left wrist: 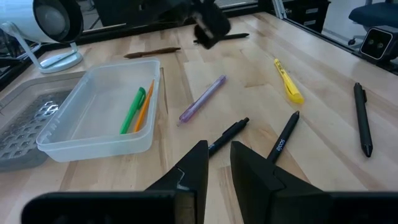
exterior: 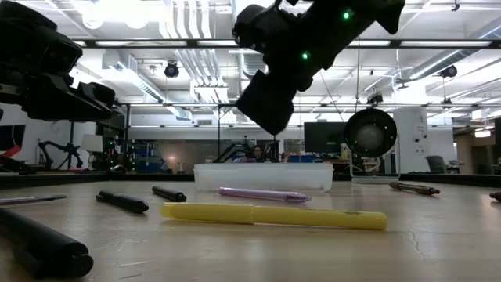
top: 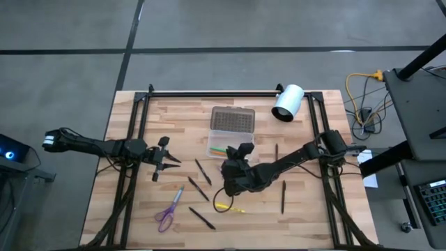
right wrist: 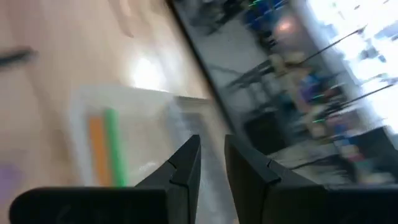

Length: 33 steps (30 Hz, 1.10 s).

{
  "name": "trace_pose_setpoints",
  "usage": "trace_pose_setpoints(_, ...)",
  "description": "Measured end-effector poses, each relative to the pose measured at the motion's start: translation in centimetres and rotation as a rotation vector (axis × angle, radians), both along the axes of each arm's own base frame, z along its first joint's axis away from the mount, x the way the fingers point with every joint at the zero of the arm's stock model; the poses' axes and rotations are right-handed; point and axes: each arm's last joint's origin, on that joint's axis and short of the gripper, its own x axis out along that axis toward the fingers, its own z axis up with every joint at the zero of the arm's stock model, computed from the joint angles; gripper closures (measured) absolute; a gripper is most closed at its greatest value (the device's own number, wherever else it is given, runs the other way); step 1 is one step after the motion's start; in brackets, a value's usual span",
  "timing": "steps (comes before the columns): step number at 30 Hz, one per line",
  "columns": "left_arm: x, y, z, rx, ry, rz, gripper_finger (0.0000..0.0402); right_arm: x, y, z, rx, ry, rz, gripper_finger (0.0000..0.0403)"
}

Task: Pick & place school supplies into a supply box
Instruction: Put the violet pen into the black supply box

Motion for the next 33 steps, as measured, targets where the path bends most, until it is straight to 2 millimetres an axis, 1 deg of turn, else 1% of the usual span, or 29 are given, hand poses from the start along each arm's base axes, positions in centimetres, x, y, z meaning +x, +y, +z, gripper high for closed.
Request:
trace_pose_setpoints(2, 0.0, 0.0, 0.0, 0.000, 0.001, 0.000, 0.0348, 0.2, 0.2, 0.2, 0.144, -0.015, 0.043, 0.0341)
trace_pose_setpoints(6, 0.0, 0.0, 0.0, 0.000, 0.000, 0.000, 0.0348, 0.5, 0.6, 1.2, 0.596, 0.138, 0.194, 0.0344)
trace_pose_setpoints(8, 0.0, 0.0, 0.0, 0.000, 0.000, 0.000, 0.0348, 0.6, 0.4, 1.9, 0.775, 0.202, 0.202, 0.0344)
trace_pose_setpoints(9, 0.0, 0.0, 0.0, 0.000, 0.000, 0.000, 0.0348, 0.5, 0.2, 2.3, 0.824, 0.216, 0.179, 0.0344)
trace_pose_setpoints(11, 0.0, 0.0, 0.0, 0.000, 0.001, 0.000, 0.0348, 0.4, -0.3, 2.8, 0.862, 0.195, 0.082, 0.0345)
trace_pose_setpoints(15, 0.0, 0.0, 0.0, 0.000, 0.000, -0.001, 0.0348, -0.2, -0.7, 3.2, 0.911, 0.084, -0.158, 0.0344)
trace_pose_setpoints(17, 0.0, 0.0, 0.0, 0.000, 0.000, 0.000, 0.0348, -0.3, -0.6, 3.3, 0.943, 0.038, -0.221, 0.0344)
trace_pose_setpoints(20, 0.0, 0.0, 0.0, 0.000, 0.001, 0.000, 0.0348, -0.2, -0.6, 3.3, 0.959, 0.020, -0.236, 0.0344)
trace_pose_setpoints(25, 0.0, 0.0, 0.0, 0.000, 0.000, 0.000, 0.0348, -0.2, -0.7, 3.1, 1.020, 0.053, -0.236, 0.0344)
trace_pose_setpoints(33, 0.0, 0.0, 0.0, 0.000, 0.000, 0.000, 0.0348, -0.1, -0.6, 2.8, 1.024, 0.068, -0.230, 0.0344)
